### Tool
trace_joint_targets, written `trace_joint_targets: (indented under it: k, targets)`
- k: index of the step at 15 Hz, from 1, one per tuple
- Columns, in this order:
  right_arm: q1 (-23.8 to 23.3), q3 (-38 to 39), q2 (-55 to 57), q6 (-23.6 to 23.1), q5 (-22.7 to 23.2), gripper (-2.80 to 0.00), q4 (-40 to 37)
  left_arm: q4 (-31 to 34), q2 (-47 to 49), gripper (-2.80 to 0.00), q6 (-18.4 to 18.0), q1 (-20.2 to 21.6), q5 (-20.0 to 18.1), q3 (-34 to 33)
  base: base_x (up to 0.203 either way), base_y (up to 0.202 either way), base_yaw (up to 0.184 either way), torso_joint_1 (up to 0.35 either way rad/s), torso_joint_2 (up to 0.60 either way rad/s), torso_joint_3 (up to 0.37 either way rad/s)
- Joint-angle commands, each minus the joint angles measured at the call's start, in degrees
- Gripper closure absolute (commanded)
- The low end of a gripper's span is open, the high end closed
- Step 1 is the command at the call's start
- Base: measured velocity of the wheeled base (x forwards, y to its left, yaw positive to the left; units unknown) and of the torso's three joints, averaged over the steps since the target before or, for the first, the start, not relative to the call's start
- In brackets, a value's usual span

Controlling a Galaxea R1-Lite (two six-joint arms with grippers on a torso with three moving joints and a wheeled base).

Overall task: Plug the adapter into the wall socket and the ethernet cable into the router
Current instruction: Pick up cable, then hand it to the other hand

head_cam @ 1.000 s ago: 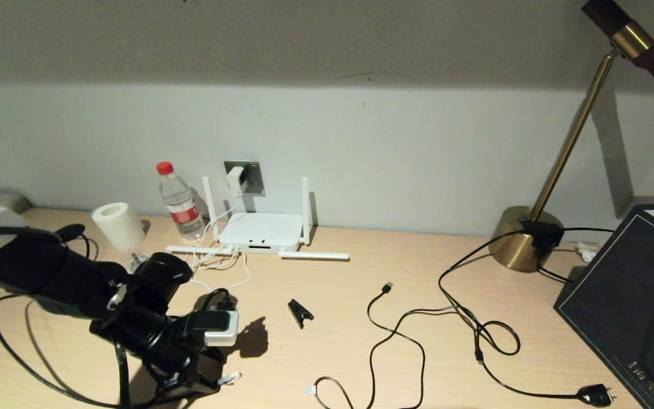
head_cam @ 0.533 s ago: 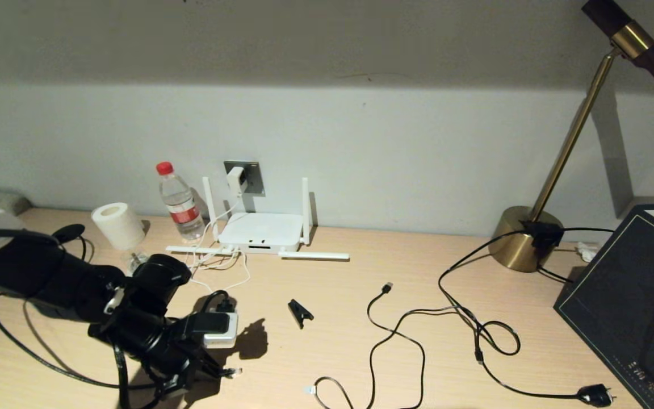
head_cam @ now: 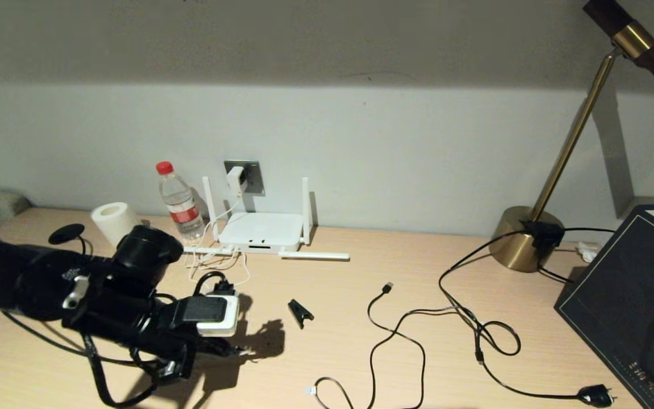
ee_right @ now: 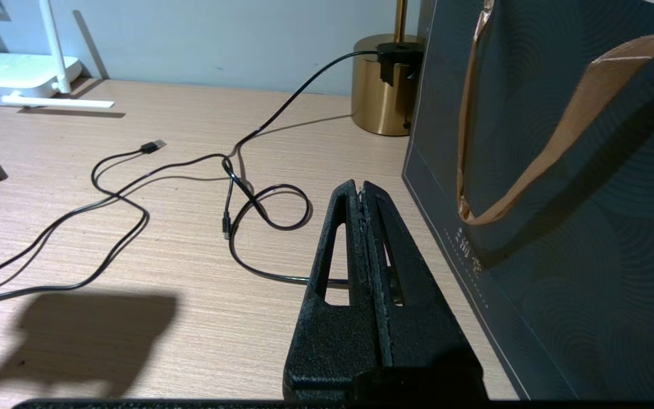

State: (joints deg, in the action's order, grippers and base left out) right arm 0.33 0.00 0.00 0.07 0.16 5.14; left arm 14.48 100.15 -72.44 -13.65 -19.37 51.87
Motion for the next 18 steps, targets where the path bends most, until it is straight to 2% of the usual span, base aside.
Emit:
trace_joint_targets:
  k: [1,3,6,8,9,10,11,12,13,15,16,18]
  targets:
    - [0.0,2.0,0.1,0.0,0.0,0.00,0.0,0.2,-6.1,0.00,-0.3,-4.2,-0.4,1.7,0.000,0.000,0.000,0.000,0.00,0.000]
    - [0.0,2.0,0.1,0.0,0.0,0.00,0.0,0.2,-7.3,0.00,-0.1,-6.8,-0.3,4.9,0.000,0.000,0.000,0.000,0.00,0.000]
    - [0.0,2.0,0.1,0.0,0.0,0.00,0.0,0.1,-7.9,0.00,-0.3,-7.3,0.9,11.5,0.000,0.000,0.000,0.000,0.00,0.000]
    - [0.0,2.0,0.1,0.0,0.0,0.00,0.0,0.4,-7.1,0.00,-0.3,-7.3,1.3,18.3,0.000,0.000,0.000,0.000,0.00,0.000]
    - [0.0,2.0,0.1,0.0,0.0,0.00,0.0,2.1,-6.5,0.00,-0.3,-7.3,1.3,22.1,0.000,0.000,0.000,0.000,0.00,0.000]
    - [0.0,2.0,0.1,0.1,0.0,0.00,0.0,6.7,-6.4,0.00,-0.3,-7.4,1.4,24.7,0.000,0.000,0.000,0.000,0.00,0.000]
    - [0.0,2.0,0.1,0.2,0.0,0.00,0.0,10.3,-6.4,0.00,-0.4,-7.5,1.3,25.7,0.000,0.000,0.000,0.000,0.00,0.000]
    - [0.0,1.1,0.0,0.3,-0.1,0.00,0.0,10.6,-6.0,0.00,-0.5,-8.6,1.2,26.1,0.000,0.000,0.000,0.000,0.00,0.000]
    - [0.0,-2.2,0.6,2.0,0.1,0.00,-0.5,10.6,-5.9,0.00,-0.5,-10.7,1.3,26.3,0.000,0.000,0.000,0.000,0.00,0.000]
    - [0.2,-11.6,6.1,10.8,2.7,0.00,-2.8,10.5,-5.0,0.00,-0.3,-12.5,1.3,26.7,0.000,0.000,0.000,0.000,0.00,0.000]
    - [0.7,-15.6,11.7,15.4,6.2,0.00,-4.3,10.5,-4.9,0.00,-0.5,-12.5,1.2,26.9,0.000,0.000,0.000,0.000,0.00,0.000]
    - [1.6,-21.4,25.7,21.7,15.4,0.00,-5.9,10.3,-4.9,0.00,-0.8,-12.9,1.1,27.8,0.000,0.000,0.000,0.000,0.00,0.000]
